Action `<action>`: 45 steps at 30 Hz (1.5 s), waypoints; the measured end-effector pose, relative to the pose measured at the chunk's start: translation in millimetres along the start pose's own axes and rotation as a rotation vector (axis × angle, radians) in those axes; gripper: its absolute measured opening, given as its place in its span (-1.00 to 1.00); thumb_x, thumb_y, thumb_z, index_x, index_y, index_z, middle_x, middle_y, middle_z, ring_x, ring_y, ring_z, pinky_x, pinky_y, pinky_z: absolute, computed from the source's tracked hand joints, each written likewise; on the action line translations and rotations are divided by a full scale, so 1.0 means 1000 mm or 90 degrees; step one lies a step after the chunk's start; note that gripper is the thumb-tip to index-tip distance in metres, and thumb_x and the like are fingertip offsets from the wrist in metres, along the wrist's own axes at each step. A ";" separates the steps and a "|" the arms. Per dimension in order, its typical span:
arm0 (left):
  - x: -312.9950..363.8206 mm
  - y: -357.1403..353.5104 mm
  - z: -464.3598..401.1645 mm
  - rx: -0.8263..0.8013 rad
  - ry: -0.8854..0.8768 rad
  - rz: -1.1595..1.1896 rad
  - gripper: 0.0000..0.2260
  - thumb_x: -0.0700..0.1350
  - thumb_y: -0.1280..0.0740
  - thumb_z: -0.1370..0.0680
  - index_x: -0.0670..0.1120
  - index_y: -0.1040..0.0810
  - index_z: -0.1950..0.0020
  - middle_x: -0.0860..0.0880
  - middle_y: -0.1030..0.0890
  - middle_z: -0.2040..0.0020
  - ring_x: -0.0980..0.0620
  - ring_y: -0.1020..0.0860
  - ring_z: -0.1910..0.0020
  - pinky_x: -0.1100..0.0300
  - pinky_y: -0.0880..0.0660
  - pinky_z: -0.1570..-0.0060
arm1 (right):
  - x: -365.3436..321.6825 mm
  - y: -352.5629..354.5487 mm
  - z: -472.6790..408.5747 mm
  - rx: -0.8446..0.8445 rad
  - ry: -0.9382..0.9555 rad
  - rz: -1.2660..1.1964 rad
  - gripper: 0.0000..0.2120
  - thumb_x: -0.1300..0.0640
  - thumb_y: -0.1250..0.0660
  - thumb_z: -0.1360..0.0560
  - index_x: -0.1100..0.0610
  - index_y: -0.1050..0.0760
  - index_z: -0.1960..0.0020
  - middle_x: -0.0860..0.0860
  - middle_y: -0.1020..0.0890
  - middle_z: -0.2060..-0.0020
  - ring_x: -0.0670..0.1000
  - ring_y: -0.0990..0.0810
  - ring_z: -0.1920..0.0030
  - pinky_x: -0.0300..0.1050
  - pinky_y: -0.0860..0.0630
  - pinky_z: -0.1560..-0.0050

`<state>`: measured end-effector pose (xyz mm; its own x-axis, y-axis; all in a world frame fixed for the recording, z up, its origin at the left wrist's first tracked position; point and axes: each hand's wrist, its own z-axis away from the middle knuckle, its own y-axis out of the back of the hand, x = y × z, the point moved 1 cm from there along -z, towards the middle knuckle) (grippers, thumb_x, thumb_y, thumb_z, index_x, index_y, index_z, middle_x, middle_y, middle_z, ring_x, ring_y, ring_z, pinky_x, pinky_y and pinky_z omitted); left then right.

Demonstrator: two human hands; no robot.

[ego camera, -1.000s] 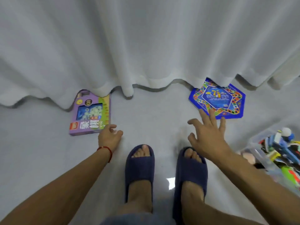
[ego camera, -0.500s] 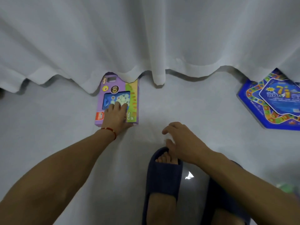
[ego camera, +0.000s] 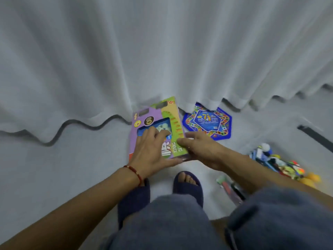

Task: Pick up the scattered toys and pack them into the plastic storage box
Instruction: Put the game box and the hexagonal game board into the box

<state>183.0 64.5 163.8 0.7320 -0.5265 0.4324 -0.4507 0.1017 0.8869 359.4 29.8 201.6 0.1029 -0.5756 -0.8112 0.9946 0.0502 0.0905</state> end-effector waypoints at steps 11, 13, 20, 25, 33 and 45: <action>0.227 0.061 -0.053 -0.173 -0.261 0.044 -0.44 0.14 -0.36 -0.50 0.08 -0.34 -0.47 -0.10 -0.39 -0.29 -0.14 -0.32 -0.33 0.02 -0.34 -0.30 | -0.027 0.186 0.228 0.380 -0.002 -0.045 -0.72 0.31 -0.27 -0.60 0.42 -0.36 -0.25 0.31 -0.64 0.00 0.25 -0.72 0.14 0.21 -0.66 0.16; 0.237 0.065 -0.058 -0.199 -0.269 -0.003 -0.48 0.09 -0.33 -0.51 0.10 -0.33 -0.46 -0.10 -0.39 -0.28 -0.12 -0.30 -0.33 0.00 -0.38 -0.28 | -0.014 0.197 0.234 0.429 -0.023 -0.046 -0.78 0.33 -0.21 -0.61 0.37 -0.34 -0.23 0.28 -0.62 0.09 0.25 -0.69 0.16 0.27 -0.64 0.10; 0.256 0.046 -0.093 -0.273 -0.260 -0.257 -0.56 0.06 -0.31 -0.47 0.09 -0.42 -0.36 -0.08 -0.42 -0.22 -0.12 -0.33 -0.27 -0.08 -0.44 -0.14 | 0.079 0.220 0.228 0.405 -0.171 0.065 -0.85 0.18 -0.12 -0.64 0.26 -0.36 -0.08 0.18 -0.50 0.08 0.13 -0.55 0.24 0.04 -0.57 0.15; 0.232 -0.005 -0.126 -0.380 -0.279 -0.530 -0.60 0.12 -0.23 -0.51 0.06 -0.44 -0.32 -0.08 -0.45 -0.25 -0.14 -0.33 -0.31 -0.13 -0.41 -0.17 | 0.109 0.228 0.213 0.292 -0.147 0.351 -0.74 0.01 -0.24 -0.60 0.10 -0.48 -0.23 0.11 -0.57 -0.13 0.10 -0.55 -0.06 0.05 -0.54 -0.14; 0.153 -0.099 -0.142 -0.457 0.028 -0.241 -0.62 -0.04 -0.22 -0.56 -0.08 -0.45 -0.37 -0.11 -0.49 -0.35 -0.13 -0.47 -0.28 0.04 -0.42 -0.29 | 0.108 0.200 0.159 0.114 0.092 0.720 -0.44 0.06 -0.17 -0.64 -0.15 -0.08 -0.58 -0.06 -0.22 -0.53 0.04 -0.32 -0.44 -0.06 -0.35 -0.36; 0.087 -0.195 -0.173 -0.298 0.690 0.530 -0.46 -0.15 -0.44 -0.40 -0.13 -0.39 -0.35 -0.16 -0.45 -0.22 -0.16 -0.49 -0.14 -0.05 -0.57 -0.06 | 0.053 0.212 0.108 0.155 0.100 0.718 -0.51 0.07 -0.15 -0.64 -0.06 -0.19 -0.56 -0.10 -0.30 -0.48 -0.08 -0.29 -0.46 -0.35 -0.17 -0.28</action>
<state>423.2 145.2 56.5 0.4608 0.6880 0.5607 -0.8816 0.4276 0.1998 574.9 -78.6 240.2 0.9451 -0.1962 -0.2612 0.3116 0.3020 0.9009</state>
